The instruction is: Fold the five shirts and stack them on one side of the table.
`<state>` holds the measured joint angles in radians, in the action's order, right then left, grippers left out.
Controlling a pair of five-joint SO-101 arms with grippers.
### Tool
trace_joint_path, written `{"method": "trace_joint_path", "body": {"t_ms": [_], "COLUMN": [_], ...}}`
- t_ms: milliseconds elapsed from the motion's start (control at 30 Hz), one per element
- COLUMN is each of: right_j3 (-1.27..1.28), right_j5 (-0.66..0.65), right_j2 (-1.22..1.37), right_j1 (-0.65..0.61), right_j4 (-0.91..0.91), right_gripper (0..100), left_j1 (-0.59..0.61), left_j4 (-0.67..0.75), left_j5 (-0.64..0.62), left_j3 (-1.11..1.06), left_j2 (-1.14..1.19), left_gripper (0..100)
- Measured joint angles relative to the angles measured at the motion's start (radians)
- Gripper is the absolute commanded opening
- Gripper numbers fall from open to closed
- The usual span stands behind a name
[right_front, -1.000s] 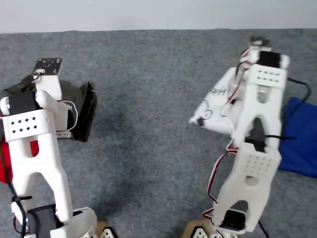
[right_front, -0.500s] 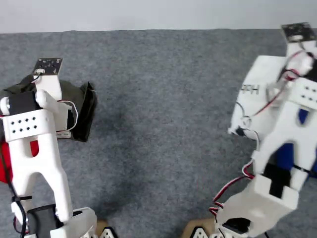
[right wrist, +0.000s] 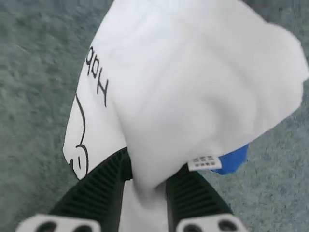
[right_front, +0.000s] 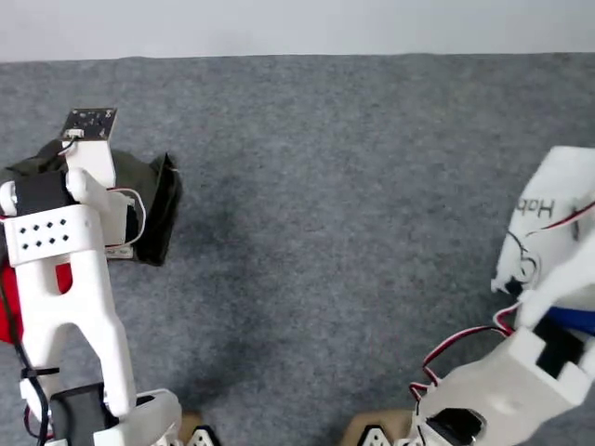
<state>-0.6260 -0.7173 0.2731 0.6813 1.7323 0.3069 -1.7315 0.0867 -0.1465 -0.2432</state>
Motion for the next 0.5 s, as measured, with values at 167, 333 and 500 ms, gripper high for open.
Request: {"method": "trace_joint_path", "body": {"t_ms": [167,333,500], "right_j3": [0.000,0.000,0.000], "right_j5": [-0.041,-0.078,-0.098], "right_j2": [0.057,0.124,0.186], "right_j1": [0.061,0.112,0.143], "right_j4": [-0.040,-0.114,-0.166], "right_gripper": [0.9,0.9,0.9], "left_j1": [0.000,0.000,0.000], "left_j4": [0.000,0.000,0.000], "left_j5": [0.000,0.000,0.000], "left_j3": [0.000,0.000,0.000], "left_j2": [0.000,0.000,0.000], "left_gripper": [0,0,0]}}
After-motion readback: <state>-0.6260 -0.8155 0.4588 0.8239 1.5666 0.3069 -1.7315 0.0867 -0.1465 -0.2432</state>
